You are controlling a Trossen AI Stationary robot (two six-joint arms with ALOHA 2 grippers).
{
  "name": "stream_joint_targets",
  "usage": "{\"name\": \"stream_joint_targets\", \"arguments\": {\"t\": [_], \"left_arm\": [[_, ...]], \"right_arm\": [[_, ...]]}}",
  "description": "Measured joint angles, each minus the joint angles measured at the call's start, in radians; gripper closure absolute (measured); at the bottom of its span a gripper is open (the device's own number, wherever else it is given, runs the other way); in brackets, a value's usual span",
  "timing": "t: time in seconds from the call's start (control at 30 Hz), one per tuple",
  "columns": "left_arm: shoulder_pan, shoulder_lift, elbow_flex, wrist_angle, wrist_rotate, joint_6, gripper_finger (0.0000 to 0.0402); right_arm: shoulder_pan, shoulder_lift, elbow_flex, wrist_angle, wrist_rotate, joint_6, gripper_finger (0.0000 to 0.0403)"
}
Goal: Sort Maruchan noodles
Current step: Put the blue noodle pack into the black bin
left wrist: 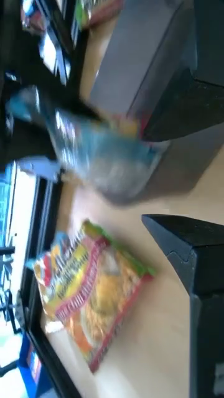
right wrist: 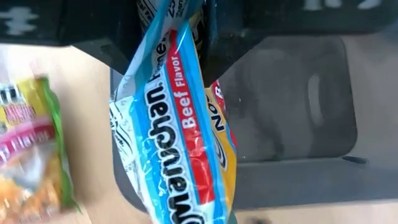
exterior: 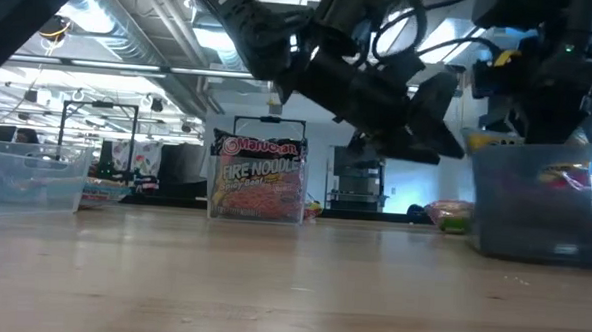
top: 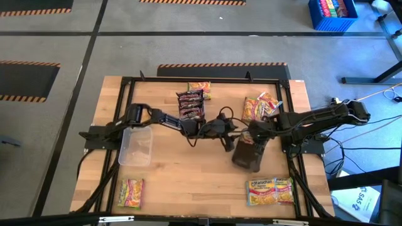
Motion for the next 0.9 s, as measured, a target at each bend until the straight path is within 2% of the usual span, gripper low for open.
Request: {"name": "stream_joint_targets", "arguments": {"t": [0.47, 0.7, 0.9], "left_arm": [[-0.083, -0.001, 0.000, -0.048, -0.012, -0.037, 0.0206], [-0.092, 0.059, 0.002, 0.050, 0.008, -0.089, 0.0206], [-0.091, 0.050, 0.000, 0.053, 0.012, -0.074, 0.0206]], "right_arm": [[0.000, 0.000, 0.000, -0.056, -0.012, 0.048, 0.0302], [0.000, 0.000, 0.000, -0.059, -0.010, 0.041, 0.0302], [0.000, 0.000, 0.000, -0.062, -0.009, 0.040, 0.0302]]}}
